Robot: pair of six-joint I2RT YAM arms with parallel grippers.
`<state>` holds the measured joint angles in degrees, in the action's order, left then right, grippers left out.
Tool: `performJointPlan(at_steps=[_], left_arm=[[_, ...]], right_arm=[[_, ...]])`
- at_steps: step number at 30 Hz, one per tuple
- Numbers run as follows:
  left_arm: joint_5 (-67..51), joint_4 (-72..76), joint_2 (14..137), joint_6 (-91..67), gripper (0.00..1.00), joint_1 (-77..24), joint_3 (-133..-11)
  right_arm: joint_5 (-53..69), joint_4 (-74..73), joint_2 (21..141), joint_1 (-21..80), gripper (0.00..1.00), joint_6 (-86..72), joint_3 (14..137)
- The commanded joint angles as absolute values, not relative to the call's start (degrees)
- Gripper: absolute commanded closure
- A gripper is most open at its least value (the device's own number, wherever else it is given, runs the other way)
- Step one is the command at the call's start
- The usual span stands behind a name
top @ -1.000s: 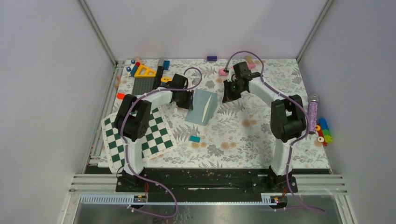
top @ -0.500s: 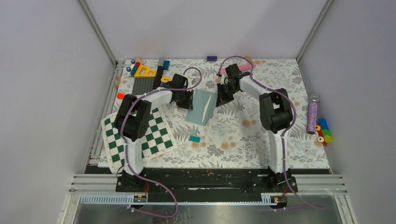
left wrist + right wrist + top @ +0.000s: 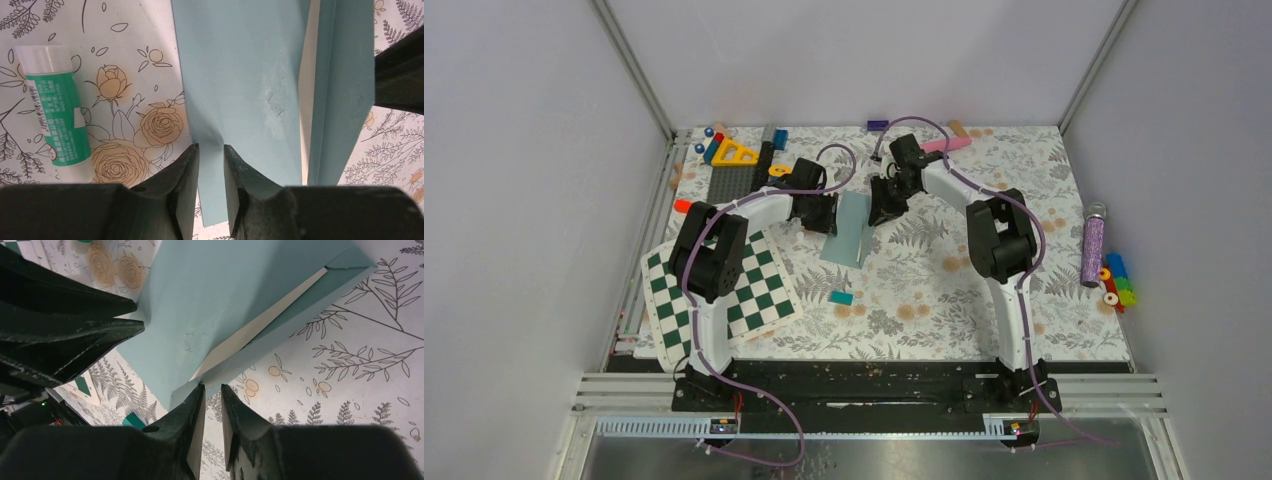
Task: Place the letter into the envelope and seal it
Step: Seal the envelope flap on the envelope.
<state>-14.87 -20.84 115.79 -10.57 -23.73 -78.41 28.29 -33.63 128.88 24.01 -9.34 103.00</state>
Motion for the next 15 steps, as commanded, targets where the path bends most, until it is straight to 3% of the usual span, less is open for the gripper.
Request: performJointPlan(at_steps=[1,15], left_arm=[[-16.52,-21.97,117.17,-10.95,0.74,-23.9,-77.58],[-17.06,-21.97,117.11,-11.07,0.75,-23.9,-77.64]], right_arm=[[27.32,-36.44,130.55,24.82,0.75,-9.1,106.95],[26.08,-41.48,137.22,27.92,0.75,-8.96,115.39]])
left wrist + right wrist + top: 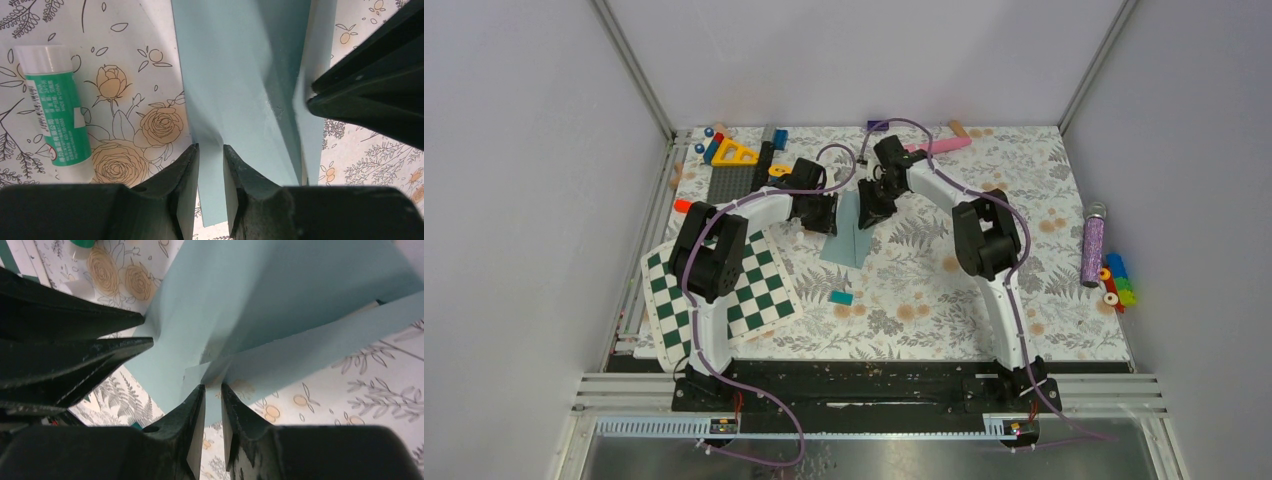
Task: Place the letter into the envelope and seal it
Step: Seal the envelope flap on the envelope.
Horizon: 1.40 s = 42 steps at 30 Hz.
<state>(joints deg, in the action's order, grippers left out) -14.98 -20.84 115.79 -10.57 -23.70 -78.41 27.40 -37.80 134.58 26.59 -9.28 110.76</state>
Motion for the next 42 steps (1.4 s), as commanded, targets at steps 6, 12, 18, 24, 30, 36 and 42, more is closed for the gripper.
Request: performJointPlan(at_steps=[6,12,18,24,30,36,42], left_arm=[[-17.25,-21.96,116.77,-11.07,0.75,-23.91,-77.5],[-17.75,-21.99,116.54,-11.15,0.75,-23.91,-77.76],[-18.54,-21.97,116.54,-11.51,0.76,-23.91,-77.92],[-18.66,-21.99,115.89,-11.68,0.76,-23.77,-77.73],[-19.86,-21.96,115.4,-12.48,0.76,-23.38,-77.35],[-24.21,-19.78,114.94,-16.36,0.76,-23.38,-75.43],[-28.1,-16.64,114.36,-19.72,0.76,-23.3,-73.11]], right_arm=[[23.04,-45.37,139.3,28.45,0.75,-8.13,119.94],[16.76,-49.4,140.92,31.09,0.78,-2.88,124.07],[15.2,-52.86,142.91,32.47,1.0,-0.44,128.16],[14.6,-54.42,142.54,33.22,1.0,-0.27,127.78],[13.26,-55.53,141.71,33.95,1.0,2.08,126.22],[14.41,-55.54,141.56,34.22,1.0,0.63,125.86],[11.17,-53.05,139.6,35.1,1.0,-1.6,122.12]])
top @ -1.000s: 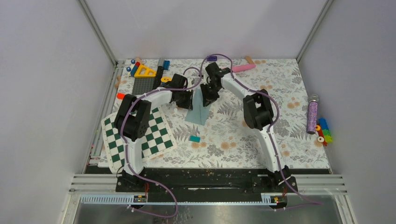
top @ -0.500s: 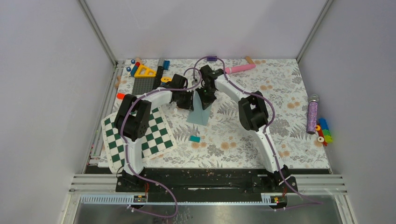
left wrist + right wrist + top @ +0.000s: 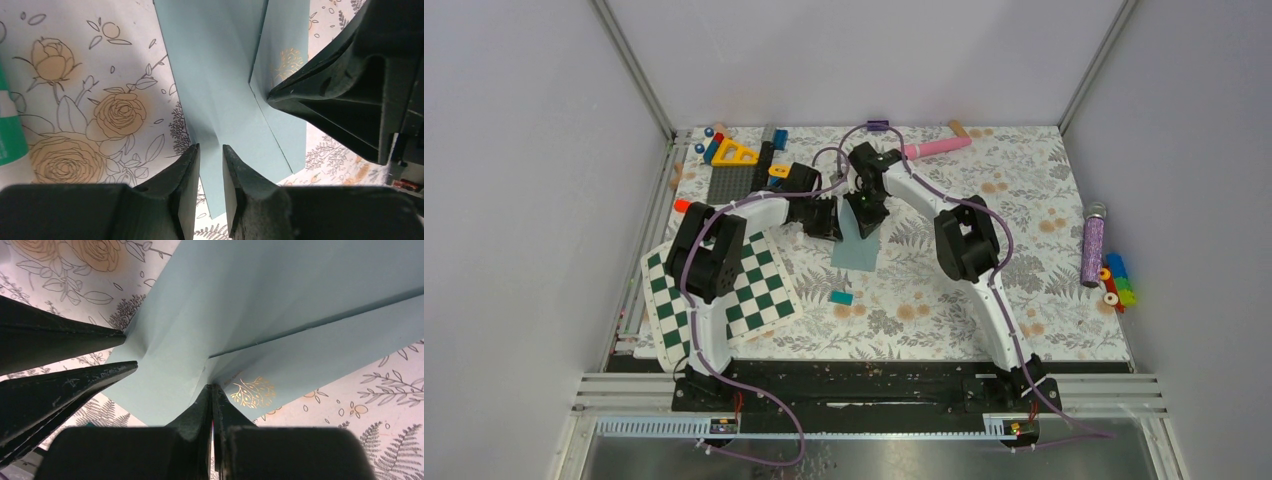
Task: Place the letter into the envelope and seal it
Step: Seal the envelope flap on the envelope.
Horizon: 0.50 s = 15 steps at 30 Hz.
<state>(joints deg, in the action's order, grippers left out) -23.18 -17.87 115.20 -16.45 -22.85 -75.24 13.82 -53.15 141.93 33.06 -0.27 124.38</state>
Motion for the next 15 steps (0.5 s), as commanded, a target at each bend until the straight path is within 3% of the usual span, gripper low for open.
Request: performJointPlan(at_steps=[1,8,15], left_arm=[[-28.44,-16.69,114.55,-19.72,0.76,-23.25,-73.2],[-31.64,-15.13,115.46,-22.02,0.76,-21.63,-72.43],[-31.97,-14.59,116.77,-22.59,0.76,-21.53,-72.36]], right_arm=[[10.16,-53.09,139.51,35.4,1.0,-2.14,121.94],[2.95,-52.89,138.61,37.51,1.0,-5.07,119.82],[9.07,-50.48,136.58,37.47,1.0,-10.62,114.63]])
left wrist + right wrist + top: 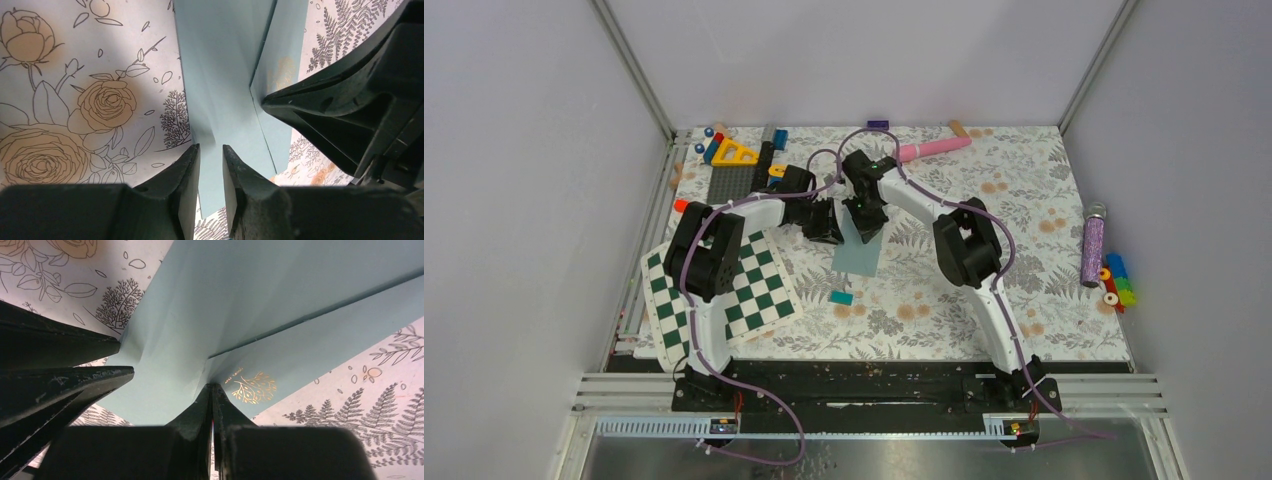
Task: Place the letter into the envelope and seal it
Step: Seal the envelope flap on the envelope.
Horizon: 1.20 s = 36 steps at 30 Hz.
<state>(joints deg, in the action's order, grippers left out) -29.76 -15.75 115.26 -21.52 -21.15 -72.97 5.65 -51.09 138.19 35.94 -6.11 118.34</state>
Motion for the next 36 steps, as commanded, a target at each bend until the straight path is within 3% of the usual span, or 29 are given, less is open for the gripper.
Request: performJointPlan(at_steps=[1,18,29,36], left_arm=[[-32.09,-14.59,117.07,-22.63,0.76,-21.53,-72.42],[-37.42,-11.32,116.57,-22.6,0.74,-21.49,-73.56],[-50.44,-4.58,115.52,-26.11,0.74,-23.26,-72.07],[-52.65,-1.76,118.96,-29.89,0.87,-24.43,-71.12]], right_arm=[[9.4,-50.41,136.34,37.52,1.0,-11.44,114.31],[9.17,-48.86,134.15,36.62,1.0,-18.46,110.67],[15.6,-47.3,134.73,31.73,1.0,-20.74,111.4],[19.41,-47.04,136.14,31.07,1.0,-21.98,112.59]])
